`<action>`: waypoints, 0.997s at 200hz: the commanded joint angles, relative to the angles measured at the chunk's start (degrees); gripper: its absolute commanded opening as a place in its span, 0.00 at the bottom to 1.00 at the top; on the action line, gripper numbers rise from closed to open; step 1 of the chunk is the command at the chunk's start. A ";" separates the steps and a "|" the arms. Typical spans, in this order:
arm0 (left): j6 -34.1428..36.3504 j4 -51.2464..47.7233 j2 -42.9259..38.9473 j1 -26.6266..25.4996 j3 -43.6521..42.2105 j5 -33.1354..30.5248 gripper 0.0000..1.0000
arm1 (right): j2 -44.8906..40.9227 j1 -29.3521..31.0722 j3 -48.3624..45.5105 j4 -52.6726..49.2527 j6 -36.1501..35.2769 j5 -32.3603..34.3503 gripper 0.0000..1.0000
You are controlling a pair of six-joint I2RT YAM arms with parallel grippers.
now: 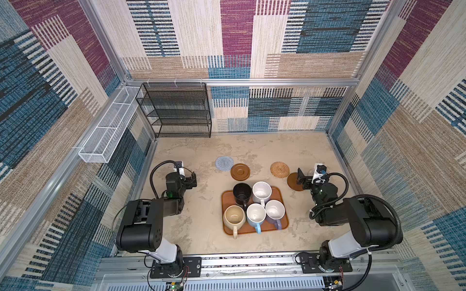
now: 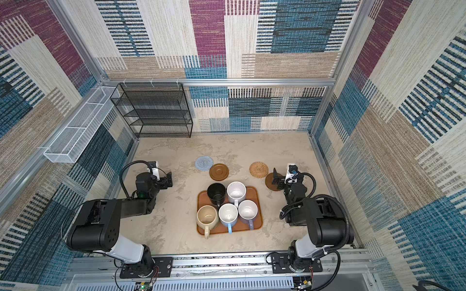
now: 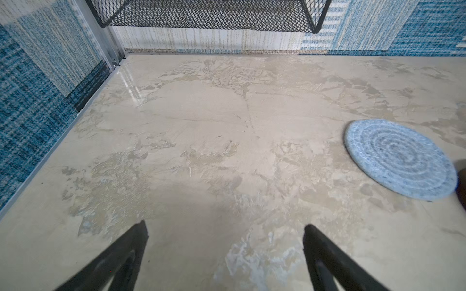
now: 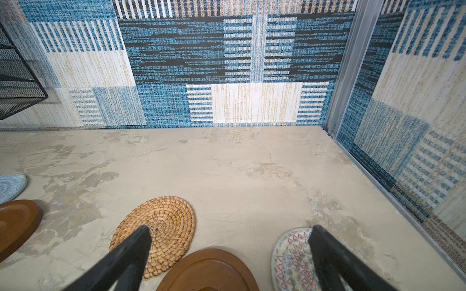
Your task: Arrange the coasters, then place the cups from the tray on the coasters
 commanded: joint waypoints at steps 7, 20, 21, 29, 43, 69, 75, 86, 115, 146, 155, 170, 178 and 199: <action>0.54 3.33 -0.83 0.12 -1.78 1.50 0.98 | -0.16 0.03 0.36 0.78 -0.41 -0.28 1.00; 0.67 0.68 -0.89 0.11 -0.53 1.54 0.99 | -0.22 0.03 0.28 0.75 -0.49 -0.29 1.00; 0.62 0.66 -0.93 0.13 -0.54 1.61 0.99 | -0.21 0.03 0.29 0.77 -0.44 -0.30 1.00; 0.65 1.64 -0.82 0.09 -0.95 1.78 0.98 | -0.04 0.03 0.38 0.84 -0.48 -0.26 1.00; 0.60 1.03 -0.93 0.13 -0.84 2.01 0.98 | -0.17 0.03 0.37 0.78 -0.46 -0.26 1.00; 0.76 1.48 -0.67 0.14 -0.77 1.83 0.99 | -0.16 0.03 0.37 0.79 -0.48 -0.27 1.00; 0.76 2.03 -0.52 0.15 -0.89 1.84 0.99 | -0.16 0.03 0.38 0.79 -0.45 -0.29 1.00; 0.76 1.50 -0.66 0.15 -0.80 1.85 0.99 | -0.12 0.03 0.36 0.78 -0.46 -0.25 1.00; 0.78 1.73 -0.63 0.08 -0.83 1.85 0.99 | -0.14 0.03 0.38 0.79 -0.39 -0.29 1.00; 0.76 1.78 -0.61 0.14 -0.83 1.89 0.99 | -0.16 0.03 0.36 0.79 -0.43 -0.25 1.00; 0.76 1.77 -0.67 0.08 -0.82 1.85 0.99 | -0.16 0.03 0.31 0.79 -0.33 -0.23 1.00; 0.75 1.78 -0.61 0.13 -0.82 1.88 0.98 | -0.12 0.03 0.34 0.79 -0.44 -0.28 1.00; 0.68 1.77 -0.66 0.15 -0.90 1.85 0.99 | -0.12 0.03 0.33 0.78 -0.43 -0.30 1.00; 0.76 1.66 -0.61 0.15 -0.82 1.84 0.98 | -0.12 0.03 0.36 0.79 -0.47 -0.24 1.00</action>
